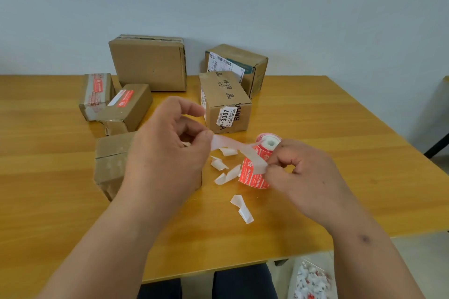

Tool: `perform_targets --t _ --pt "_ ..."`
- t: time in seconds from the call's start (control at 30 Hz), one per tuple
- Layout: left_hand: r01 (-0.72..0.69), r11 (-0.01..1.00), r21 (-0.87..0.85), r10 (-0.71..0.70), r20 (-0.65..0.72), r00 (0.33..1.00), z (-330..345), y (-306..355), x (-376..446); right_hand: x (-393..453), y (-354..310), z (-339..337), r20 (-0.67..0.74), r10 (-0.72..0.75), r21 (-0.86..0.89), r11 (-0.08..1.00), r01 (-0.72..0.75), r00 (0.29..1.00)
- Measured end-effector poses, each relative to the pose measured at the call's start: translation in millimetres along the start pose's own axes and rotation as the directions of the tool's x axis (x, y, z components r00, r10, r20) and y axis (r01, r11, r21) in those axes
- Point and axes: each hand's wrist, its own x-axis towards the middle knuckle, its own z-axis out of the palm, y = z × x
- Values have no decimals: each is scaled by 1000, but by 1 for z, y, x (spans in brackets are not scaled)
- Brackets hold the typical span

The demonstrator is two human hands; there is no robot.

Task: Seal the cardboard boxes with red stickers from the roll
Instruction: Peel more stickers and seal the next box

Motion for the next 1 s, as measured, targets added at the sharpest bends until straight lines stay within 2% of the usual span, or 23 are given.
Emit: perform_targets --t 0.17,0.3,0.4,0.53,0.63,0.7,0.73,0.8,0.9,0.93,1.0 --pt "4 1000 22 -1 -151 989 -14 -8 12 2 2 -10 -97 71 -251 964 -93 993" --pt "20 1000 0 -19 -244 970 -20 -10 15 0 -3 -9 -38 76 -437 896 -85 996" --pt "23 998 -52 -34 -228 973 -21 -9 14 -1 -8 -1 36 43 -472 882 -21 998" --pt "17 995 -95 -33 -170 985 -20 -9 10 4 -15 14 58 -13 -434 900 37 998" --pt "-29 998 -58 21 -141 990 -21 -12 6 5 -23 19 3 12 -213 977 -11 1000" --pt "-85 996 -9 83 -145 986 -21 -13 4 6 -29 21 -50 72 59 996 -69 996" --pt "-115 993 13 116 -150 982 -20 -12 2 6 -33 22 -27 128 247 962 -117 991" --pt "-178 983 53 184 -142 973 -19 -12 -2 6 -42 24 133 169 598 772 -215 977" --pt "-275 956 103 285 -96 954 -16 -13 -5 9 -51 31 232 108 863 436 -256 967" --pt "-298 949 104 307 -83 948 -15 -15 -6 10 -52 31 224 98 895 372 -245 970" --pt "-274 961 21 275 -75 958 -15 -15 -7 12 -52 32 182 70 919 343 -195 981"
